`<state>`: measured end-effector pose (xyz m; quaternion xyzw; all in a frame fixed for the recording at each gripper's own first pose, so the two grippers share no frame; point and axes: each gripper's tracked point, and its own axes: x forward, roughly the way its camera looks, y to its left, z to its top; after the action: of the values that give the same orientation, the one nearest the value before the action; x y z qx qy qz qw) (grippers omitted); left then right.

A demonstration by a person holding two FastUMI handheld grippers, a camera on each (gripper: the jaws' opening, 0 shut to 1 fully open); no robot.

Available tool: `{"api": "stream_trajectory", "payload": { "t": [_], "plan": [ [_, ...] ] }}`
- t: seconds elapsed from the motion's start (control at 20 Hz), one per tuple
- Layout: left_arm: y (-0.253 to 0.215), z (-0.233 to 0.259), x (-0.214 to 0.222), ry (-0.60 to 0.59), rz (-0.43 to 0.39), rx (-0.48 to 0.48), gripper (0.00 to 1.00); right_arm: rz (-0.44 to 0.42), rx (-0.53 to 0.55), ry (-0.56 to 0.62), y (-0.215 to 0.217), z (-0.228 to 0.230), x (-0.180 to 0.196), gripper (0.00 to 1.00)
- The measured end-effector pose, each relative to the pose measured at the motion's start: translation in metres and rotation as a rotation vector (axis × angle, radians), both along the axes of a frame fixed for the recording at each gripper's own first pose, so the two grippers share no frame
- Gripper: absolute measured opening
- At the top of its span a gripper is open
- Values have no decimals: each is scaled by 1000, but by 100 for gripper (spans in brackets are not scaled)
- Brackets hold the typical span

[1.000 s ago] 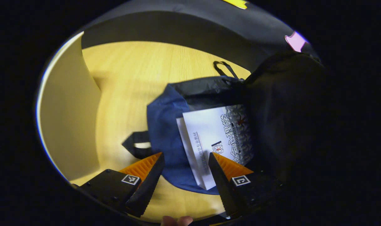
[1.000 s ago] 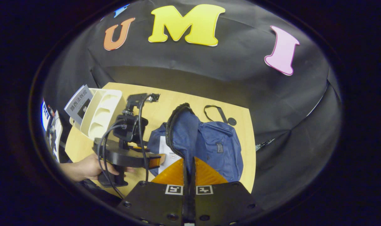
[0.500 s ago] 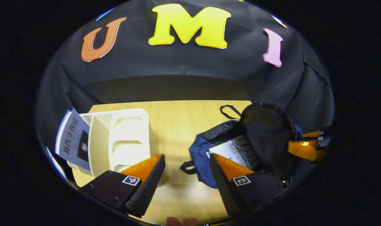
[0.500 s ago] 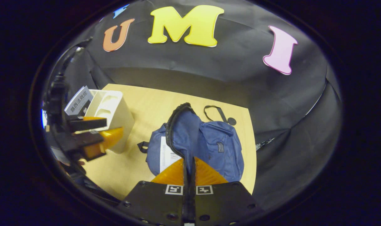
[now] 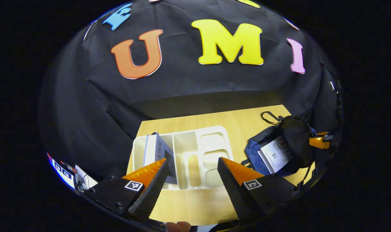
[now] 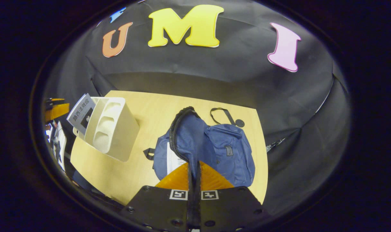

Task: Open the schoolbag, grab two books from the bookshelf and put them into the schoolbag.

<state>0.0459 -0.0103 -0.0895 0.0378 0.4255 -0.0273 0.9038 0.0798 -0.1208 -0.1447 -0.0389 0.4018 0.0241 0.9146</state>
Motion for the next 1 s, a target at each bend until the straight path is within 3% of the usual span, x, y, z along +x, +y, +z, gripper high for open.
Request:
{"api": "stream_trajectory", "payload": {
  "t": [0.2, 0.35, 0.75, 1.0],
  "plan": [
    [56, 1, 13, 72, 42, -7, 97, -3, -13, -3, -6, 1, -3, 0],
    [77, -15, 16, 194, 57, -32, 97, -2, -12, 1, -7, 0, -6, 0],
    [80, -60, 16, 447, 77, -138, 97, -7, -2, 5, -13, -2, -7, 0],
    [87, -83, 22, 528, 96, -134, 97, -15, 0, 12, -19, -4, -9, 0]
  ]
}}
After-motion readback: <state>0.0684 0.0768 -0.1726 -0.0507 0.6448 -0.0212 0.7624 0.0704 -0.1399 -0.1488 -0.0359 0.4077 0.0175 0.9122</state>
